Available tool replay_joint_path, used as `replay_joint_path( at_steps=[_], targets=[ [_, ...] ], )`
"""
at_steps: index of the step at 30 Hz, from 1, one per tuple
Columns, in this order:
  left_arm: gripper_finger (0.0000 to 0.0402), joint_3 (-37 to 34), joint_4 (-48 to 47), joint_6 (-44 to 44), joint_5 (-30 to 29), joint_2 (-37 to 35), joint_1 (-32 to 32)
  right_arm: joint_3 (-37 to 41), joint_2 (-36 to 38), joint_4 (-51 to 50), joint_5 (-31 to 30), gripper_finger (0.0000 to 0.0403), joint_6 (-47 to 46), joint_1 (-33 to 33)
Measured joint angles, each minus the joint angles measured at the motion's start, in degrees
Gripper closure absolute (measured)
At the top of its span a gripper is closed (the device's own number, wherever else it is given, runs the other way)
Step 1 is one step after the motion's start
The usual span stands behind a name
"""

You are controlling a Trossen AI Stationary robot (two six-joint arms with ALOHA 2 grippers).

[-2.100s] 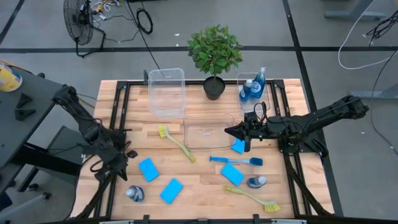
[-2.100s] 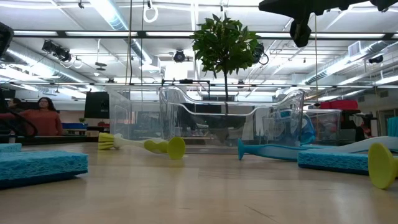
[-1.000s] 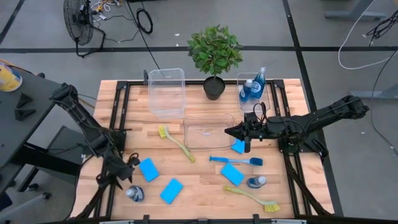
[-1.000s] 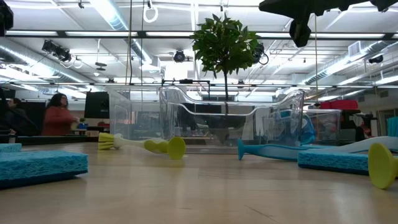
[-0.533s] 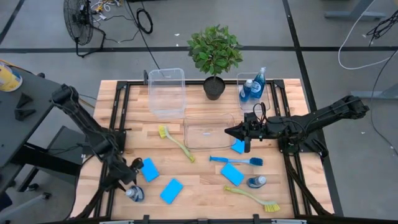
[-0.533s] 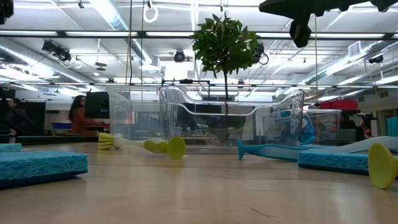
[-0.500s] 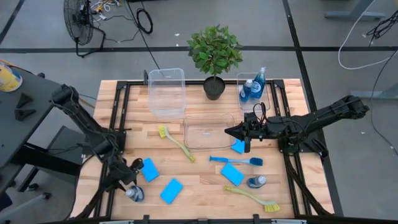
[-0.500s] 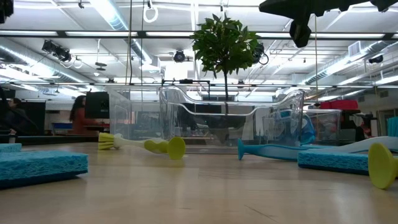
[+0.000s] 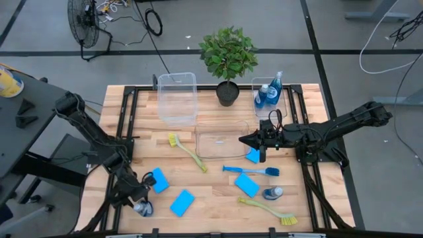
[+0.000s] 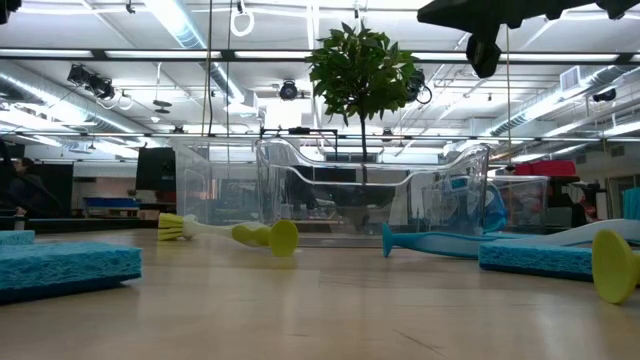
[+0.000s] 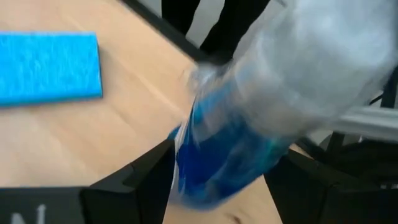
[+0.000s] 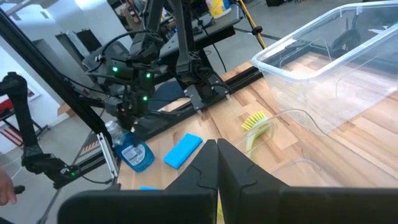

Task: Pick & Place Kitchen Sink Supplies
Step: Put the dish soap into the top transparent bin

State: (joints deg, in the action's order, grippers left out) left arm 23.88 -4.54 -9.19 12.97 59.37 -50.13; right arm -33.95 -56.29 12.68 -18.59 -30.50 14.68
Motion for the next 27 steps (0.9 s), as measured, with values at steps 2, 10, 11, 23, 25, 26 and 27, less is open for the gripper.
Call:
replay_joint_path(
  at_steps=[2, 10, 11, 23, 25, 26, 27],
  targets=[
    [0.0163, 0.00, 1.95, 0.04, -0.11, 0.00, 0.00, 0.00, 0.00, 0.00, 0.00, 0.0403, 0.22, 0.00],
    [0.0163, 0.00, 4.47, 0.02, -0.17, 0.00, 0.00, 0.00, 0.00, 0.03, 0.00, 0.0403, 0.94, 0.00],
    [0.0164, 0.00, 4.49, 0.00, -0.17, 0.00, 0.00, 0.00, 0.00, 0.03, 0.00, 0.0403, 0.98, 0.00],
    [0.0227, 0.02, 4.58, -0.02, 0.46, -0.02, 0.02, 0.00, 0.00, 0.03, 0.02, 0.0403, 2.39, 0.00],
    [0.0227, 0.02, 4.71, -0.22, 0.44, -0.01, 0.02, 0.00, 0.00, 0.03, 0.02, 0.0403, 2.50, 0.00],
    [0.0226, 0.02, 4.99, -0.32, 0.42, 0.00, 0.02, 0.00, 0.00, 0.03, 0.02, 0.0403, 2.49, 0.00],
    [0.0226, 0.00, 5.45, -0.39, 0.41, 0.05, 0.02, 0.00, 0.00, 0.03, 0.02, 0.0403, 2.51, 0.00]
  ],
)
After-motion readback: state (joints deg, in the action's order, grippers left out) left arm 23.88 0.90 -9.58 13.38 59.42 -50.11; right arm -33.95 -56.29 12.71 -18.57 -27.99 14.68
